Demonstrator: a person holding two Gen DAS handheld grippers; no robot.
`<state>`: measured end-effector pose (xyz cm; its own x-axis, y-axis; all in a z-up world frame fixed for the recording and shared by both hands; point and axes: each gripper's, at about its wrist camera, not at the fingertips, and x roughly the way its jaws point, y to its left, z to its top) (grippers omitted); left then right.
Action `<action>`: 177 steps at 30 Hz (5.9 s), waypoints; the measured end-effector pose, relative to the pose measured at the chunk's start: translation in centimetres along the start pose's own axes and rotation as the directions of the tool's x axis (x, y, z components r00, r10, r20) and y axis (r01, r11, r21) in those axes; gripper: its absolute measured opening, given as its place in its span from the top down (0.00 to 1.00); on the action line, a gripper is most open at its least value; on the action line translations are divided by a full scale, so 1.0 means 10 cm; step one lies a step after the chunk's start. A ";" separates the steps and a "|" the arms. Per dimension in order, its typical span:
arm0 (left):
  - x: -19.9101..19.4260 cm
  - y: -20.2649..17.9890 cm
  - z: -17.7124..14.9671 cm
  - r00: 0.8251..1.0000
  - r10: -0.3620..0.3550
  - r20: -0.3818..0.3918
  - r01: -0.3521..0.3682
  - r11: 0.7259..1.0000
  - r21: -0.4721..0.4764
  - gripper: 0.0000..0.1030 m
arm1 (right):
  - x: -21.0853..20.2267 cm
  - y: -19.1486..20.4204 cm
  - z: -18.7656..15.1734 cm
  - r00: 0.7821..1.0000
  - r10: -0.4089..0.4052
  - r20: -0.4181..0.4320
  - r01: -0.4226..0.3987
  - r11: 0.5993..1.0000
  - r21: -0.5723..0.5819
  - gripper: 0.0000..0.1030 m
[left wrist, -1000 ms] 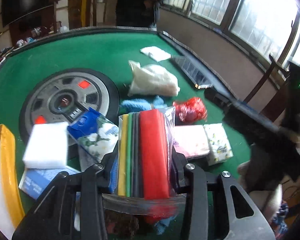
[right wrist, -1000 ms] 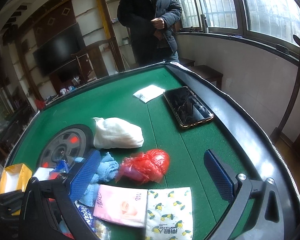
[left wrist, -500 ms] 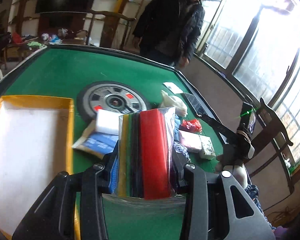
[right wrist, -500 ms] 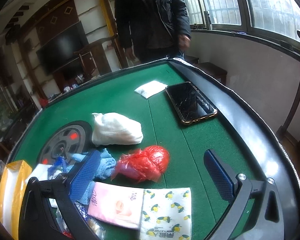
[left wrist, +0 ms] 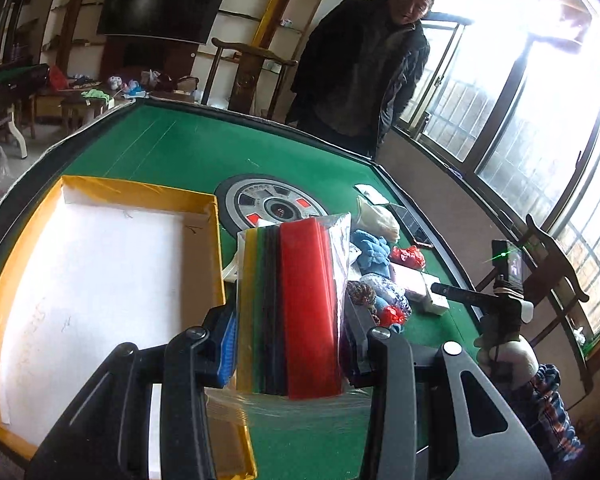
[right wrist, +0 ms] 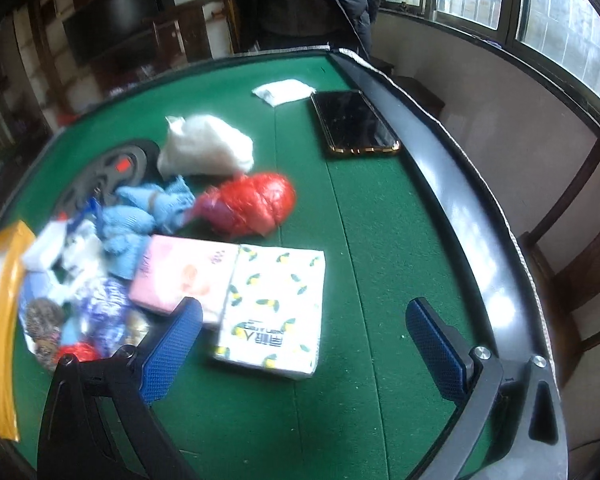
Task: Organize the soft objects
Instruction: 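Grasp the lemon-print tissue pack with the right tool while the left tool holds the strip bag, then carry both held items into the yellow box and open both tools, then withdraw both tools from the box back toward the pile, then grasp the white sponge block with the left tool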
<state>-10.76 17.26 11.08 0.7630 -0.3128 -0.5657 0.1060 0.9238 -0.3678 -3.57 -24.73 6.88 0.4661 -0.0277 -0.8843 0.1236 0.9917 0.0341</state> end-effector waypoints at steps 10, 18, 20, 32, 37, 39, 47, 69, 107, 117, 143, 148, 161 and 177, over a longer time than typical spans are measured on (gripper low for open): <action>-0.10 0.01 -0.06 1.000 0.027 0.015 -0.027 1.000 -0.011 0.63 | 0.35 0.01 0.18 0.995 0.032 -0.094 -0.030 0.999 0.015 0.26; -0.14 0.09 -0.07 0.999 0.027 0.021 -0.026 0.999 -0.026 0.63 | 0.21 -0.26 -0.04 0.960 0.260 -0.104 -0.243 0.958 0.153 0.55; -0.14 0.16 -0.07 0.999 0.027 0.021 -0.026 0.999 -0.041 0.63 | 0.03 -0.29 -0.09 0.952 0.299 -0.068 -0.285 0.944 0.167 0.55; -0.01 0.55 0.15 0.996 0.084 -0.009 -0.084 0.994 -0.069 0.63 | -0.60 0.90 0.16 0.857 0.515 -0.006 -0.515 0.857 -0.027 0.55; 0.22 0.84 0.42 0.990 0.136 -0.044 -0.140 0.987 -0.078 0.63 | -0.38 1.98 0.28 0.789 0.606 -0.104 -0.615 0.780 -0.120 0.55; 0.36 1.01 0.47 0.989 0.127 -0.076 -0.136 0.983 -0.124 0.63 | -0.21 2.38 0.30 0.764 0.626 -0.155 -0.644 0.754 -0.129 0.55; 0.88 1.51 0.52 0.984 0.096 -0.149 -0.134 0.954 -0.268 0.63 | 0.21 3.53 0.34 0.776 0.587 -0.232 -0.626 0.760 -0.173 0.55; 0.74 1.71 0.15 0.927 0.307 -0.213 -0.356 0.899 -0.256 0.44 | -0.04 3.42 0.14 0.855 0.510 -0.099 -0.516 0.810 -0.279 0.38; 0.48 0.07 -0.11 0.980 0.147 -0.137 -0.156 0.986 -0.058 0.44 | -0.18 0.93 -0.04 0.921 0.366 0.135 -0.360 0.930 -0.068 0.33; 0.83 -0.22 -0.13 0.966 0.159 -0.205 -0.162 0.987 0.004 0.44 | 0.06 0.33 0.40 0.906 0.349 0.239 -0.383 0.917 0.113 0.31; 2.16 -0.32 0.22 0.878 0.358 -0.318 -0.398 0.915 -0.071 0.21 | 0.30 0.29 0.34 0.915 0.365 0.173 -0.387 0.915 0.116 0.30; 2.27 -0.41 0.23 0.880 0.399 -0.257 -0.394 0.916 0.072 0.26 | 0.31 0.32 0.34 0.920 0.353 0.167 -0.373 0.922 0.106 0.30; 1.65 -0.34 0.00 0.911 0.294 -0.290 -0.246 0.950 0.190 0.87 | 0.34 0.34 0.32 0.931 0.338 0.140 -0.353 0.929 0.110 0.30; 2.16 -0.31 0.85 0.955 0.220 -0.199 -0.213 0.976 0.053 0.30 | 0.33 0.35 0.31 0.926 0.353 0.132 -0.368 0.923 0.111 0.30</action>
<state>10.82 9.46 6.26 0.6249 -0.1397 -0.7681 -0.0253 0.9797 -0.1988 1.16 -21.75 5.50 0.5911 0.3077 -0.7456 0.0404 0.9119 0.4084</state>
